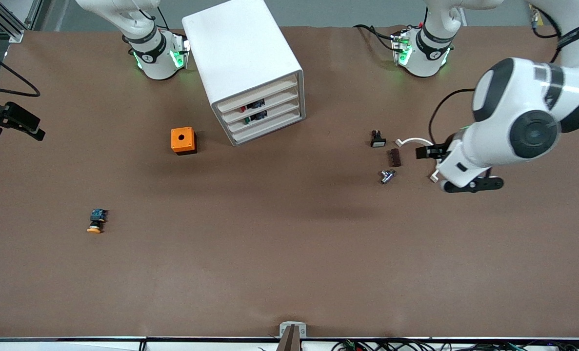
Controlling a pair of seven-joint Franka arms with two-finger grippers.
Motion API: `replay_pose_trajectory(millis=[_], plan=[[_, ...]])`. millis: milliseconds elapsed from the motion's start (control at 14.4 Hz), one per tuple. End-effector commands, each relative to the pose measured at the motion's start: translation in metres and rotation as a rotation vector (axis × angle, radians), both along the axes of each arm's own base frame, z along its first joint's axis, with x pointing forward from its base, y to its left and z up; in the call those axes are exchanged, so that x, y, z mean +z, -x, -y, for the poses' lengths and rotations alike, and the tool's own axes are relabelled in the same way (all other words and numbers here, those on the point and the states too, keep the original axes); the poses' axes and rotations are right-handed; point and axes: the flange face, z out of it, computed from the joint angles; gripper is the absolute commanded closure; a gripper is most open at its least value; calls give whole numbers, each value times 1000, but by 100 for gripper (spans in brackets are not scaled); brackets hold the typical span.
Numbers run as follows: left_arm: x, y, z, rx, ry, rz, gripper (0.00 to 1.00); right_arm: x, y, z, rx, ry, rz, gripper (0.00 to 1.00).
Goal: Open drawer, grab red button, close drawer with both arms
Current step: 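Reach the left gripper to the drawer handle of the white cabinet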
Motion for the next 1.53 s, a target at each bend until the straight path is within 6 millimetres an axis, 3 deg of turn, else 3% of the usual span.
replay_pose_trajectory(millis=[0,209,557,835,1044,1462], plan=[[-11,2,33,85,-55,-6,0,3,1,1,-2,-13,0,0],[-37,14,80,325,-39,-109,0,3,1,1,-1,-13,0,0],[-71,13,128,725,-36,-326,0,3,1,1,-2,-13,0,0],[-123,24,176,985,-190,-524,0,3,2,1,-1,-13,-2,0],[-159,29,194,1150,-296,-691,0,3,2,1,-1,-13,-2,0],[-199,56,228,1308,-542,-949,0,2,2,1,-1,-13,-3,0]])
